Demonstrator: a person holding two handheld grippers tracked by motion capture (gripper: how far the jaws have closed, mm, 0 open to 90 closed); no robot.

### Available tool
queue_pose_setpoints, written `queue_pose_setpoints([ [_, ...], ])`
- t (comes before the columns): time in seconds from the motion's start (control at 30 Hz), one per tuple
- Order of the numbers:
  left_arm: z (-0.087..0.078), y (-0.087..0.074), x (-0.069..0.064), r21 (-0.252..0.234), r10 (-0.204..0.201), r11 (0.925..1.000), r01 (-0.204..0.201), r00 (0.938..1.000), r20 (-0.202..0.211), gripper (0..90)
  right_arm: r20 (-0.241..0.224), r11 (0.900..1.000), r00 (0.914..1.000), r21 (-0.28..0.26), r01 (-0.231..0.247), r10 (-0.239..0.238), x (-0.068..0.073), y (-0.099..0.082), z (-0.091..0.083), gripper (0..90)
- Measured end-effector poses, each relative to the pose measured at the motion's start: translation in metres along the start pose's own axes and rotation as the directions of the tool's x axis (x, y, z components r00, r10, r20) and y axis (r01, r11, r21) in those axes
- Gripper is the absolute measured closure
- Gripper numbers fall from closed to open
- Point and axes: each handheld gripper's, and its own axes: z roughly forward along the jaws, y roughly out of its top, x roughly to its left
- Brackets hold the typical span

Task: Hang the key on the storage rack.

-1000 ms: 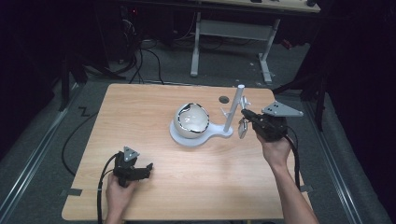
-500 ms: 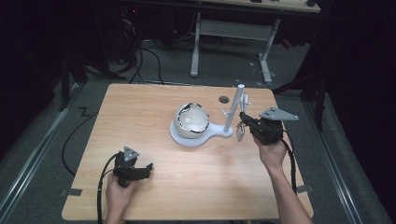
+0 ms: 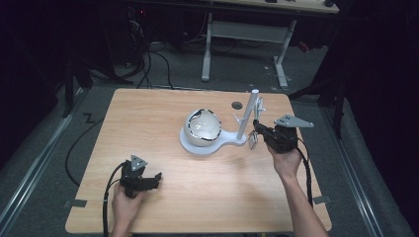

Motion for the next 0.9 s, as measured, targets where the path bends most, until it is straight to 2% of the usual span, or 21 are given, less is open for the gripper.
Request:
queue_pose_setpoints([
  [0.37,0.0,0.0,0.0,0.0,0.0,1.0,0.0,1.0,0.0,14.4,-0.006,1.0,1.0,-0.003,-0.005,0.005,-0.001,-0.003,0.002,88.8],
  [0.9,0.0,0.0,0.0,0.0,0.0,1.0,0.0,1.0,-0.001,14.4,-0.012,0.9994,0.9995,0.02,-0.029,0.029,-0.009,-0.013,0.011,90.0],
])
